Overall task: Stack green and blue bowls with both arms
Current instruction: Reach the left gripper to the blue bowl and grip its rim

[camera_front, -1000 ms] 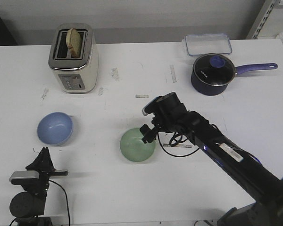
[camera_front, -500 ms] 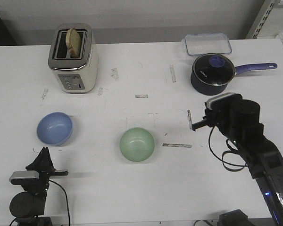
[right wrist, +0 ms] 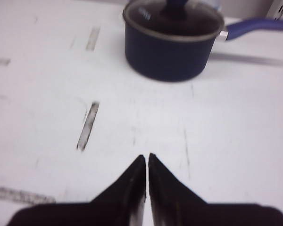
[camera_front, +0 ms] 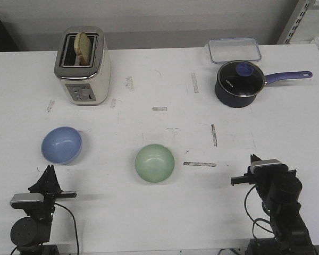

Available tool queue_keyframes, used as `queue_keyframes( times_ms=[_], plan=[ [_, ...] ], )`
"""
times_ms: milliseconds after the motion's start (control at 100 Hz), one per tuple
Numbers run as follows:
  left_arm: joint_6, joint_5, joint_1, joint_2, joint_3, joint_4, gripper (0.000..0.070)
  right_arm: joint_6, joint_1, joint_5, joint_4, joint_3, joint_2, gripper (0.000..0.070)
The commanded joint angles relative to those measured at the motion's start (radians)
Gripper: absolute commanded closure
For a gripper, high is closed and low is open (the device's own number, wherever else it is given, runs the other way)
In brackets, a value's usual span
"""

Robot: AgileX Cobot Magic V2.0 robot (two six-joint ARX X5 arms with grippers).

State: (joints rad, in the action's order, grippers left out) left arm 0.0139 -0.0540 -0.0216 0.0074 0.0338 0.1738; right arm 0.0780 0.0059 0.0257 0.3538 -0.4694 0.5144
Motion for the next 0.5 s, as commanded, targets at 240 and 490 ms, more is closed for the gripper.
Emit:
queue_keyframes(
  times_ms=[240,490],
  plan=[
    [-0.047,-0.026,0.002,0.064,0.175,0.081,0.0699,-0.01,0.001,0.0,-0.026,0.004,-0.035,0.07],
    [-0.186,-0.145,0.031,0.397,0.584,0.078,0.0699,0.002,0.001,-0.001,-0.029,0.004,-0.034,0.07]
  ],
)
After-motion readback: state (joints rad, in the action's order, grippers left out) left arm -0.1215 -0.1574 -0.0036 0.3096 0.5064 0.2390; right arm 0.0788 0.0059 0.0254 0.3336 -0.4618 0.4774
